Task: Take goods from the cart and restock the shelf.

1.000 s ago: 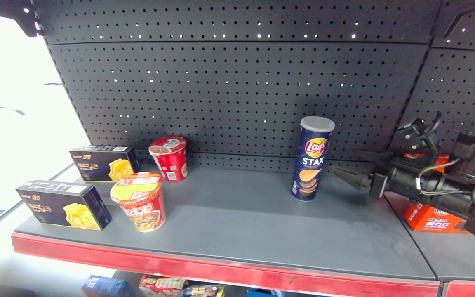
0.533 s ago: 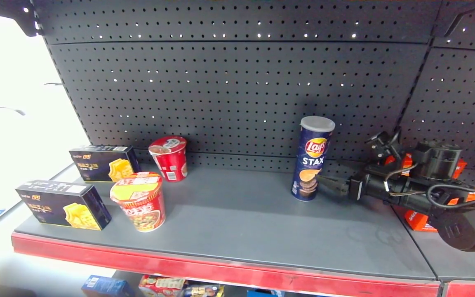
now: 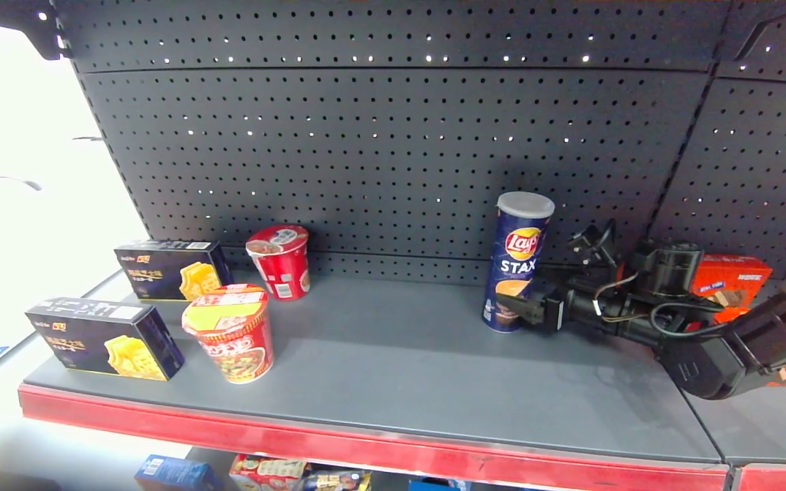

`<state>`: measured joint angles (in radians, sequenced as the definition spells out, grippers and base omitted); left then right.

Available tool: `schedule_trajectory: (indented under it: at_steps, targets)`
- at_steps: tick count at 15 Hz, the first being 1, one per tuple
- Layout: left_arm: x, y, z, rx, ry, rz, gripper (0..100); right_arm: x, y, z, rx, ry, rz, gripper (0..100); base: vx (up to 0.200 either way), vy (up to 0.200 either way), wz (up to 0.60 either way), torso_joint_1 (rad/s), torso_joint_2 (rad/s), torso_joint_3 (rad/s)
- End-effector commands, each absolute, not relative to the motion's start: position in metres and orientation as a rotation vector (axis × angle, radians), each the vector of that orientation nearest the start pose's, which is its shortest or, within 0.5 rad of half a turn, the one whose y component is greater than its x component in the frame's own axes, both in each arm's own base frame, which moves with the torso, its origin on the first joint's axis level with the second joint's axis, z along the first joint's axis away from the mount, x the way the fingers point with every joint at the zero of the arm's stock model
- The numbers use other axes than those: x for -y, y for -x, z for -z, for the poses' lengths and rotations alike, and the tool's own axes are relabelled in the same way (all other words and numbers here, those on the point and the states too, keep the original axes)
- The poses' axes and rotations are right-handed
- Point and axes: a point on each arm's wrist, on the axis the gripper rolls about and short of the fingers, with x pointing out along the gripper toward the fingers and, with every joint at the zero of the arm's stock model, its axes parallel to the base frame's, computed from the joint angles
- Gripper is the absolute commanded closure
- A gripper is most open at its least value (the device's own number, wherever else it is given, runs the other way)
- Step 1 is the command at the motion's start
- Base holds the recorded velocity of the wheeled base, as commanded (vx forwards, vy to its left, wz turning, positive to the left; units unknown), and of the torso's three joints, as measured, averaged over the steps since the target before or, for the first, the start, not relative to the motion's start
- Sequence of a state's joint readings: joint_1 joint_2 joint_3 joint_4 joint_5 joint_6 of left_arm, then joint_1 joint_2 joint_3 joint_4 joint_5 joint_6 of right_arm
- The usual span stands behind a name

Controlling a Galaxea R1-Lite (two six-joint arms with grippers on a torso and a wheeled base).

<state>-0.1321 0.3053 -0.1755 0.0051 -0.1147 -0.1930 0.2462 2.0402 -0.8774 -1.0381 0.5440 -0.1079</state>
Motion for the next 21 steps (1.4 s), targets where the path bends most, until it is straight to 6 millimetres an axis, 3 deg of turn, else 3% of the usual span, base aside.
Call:
schedule_trajectory:
  at_steps: [1, 5, 12, 13, 17, 21]
  targets:
    - [0.002, 0.002, -0.127, -0.166, 0.191, 0.232, 100, -0.114, -0.370, -0.113, -0.098, 0.079, -0.818, 0, 0.000, 0.000, 0.00, 0.000, 0.00, 0.000]
    - [0.002, 0.002, -0.123, -0.177, 0.191, 0.231, 100, -0.120, -0.376, -0.105, -0.107, 0.078, -0.821, 0, 0.000, 0.000, 0.00, 0.000, 0.00, 0.000]
    - [0.002, 0.002, -0.116, -0.194, 0.190, 0.231, 100, -0.111, -0.378, -0.109, -0.069, 0.081, -0.805, 0, 0.000, 0.000, 0.00, 0.000, 0.00, 0.000]
    - [0.002, 0.002, -0.116, -0.194, 0.190, 0.232, 100, -0.112, -0.378, -0.109, -0.065, 0.082, -0.806, 100, 0.000, 0.000, 0.00, 0.000, 0.00, 0.000]
    - [0.002, 0.004, -0.106, -0.203, 0.190, 0.231, 100, -0.111, -0.362, -0.116, -0.068, 0.082, -0.805, 100, 0.000, 0.000, 0.00, 0.000, 0.00, 0.000]
    - [0.001, 0.009, -0.099, -0.203, 0.190, 0.228, 100, -0.110, -0.317, -0.129, -0.082, 0.091, -0.786, 100, 0.000, 0.000, 0.00, 0.000, 0.00, 0.000]
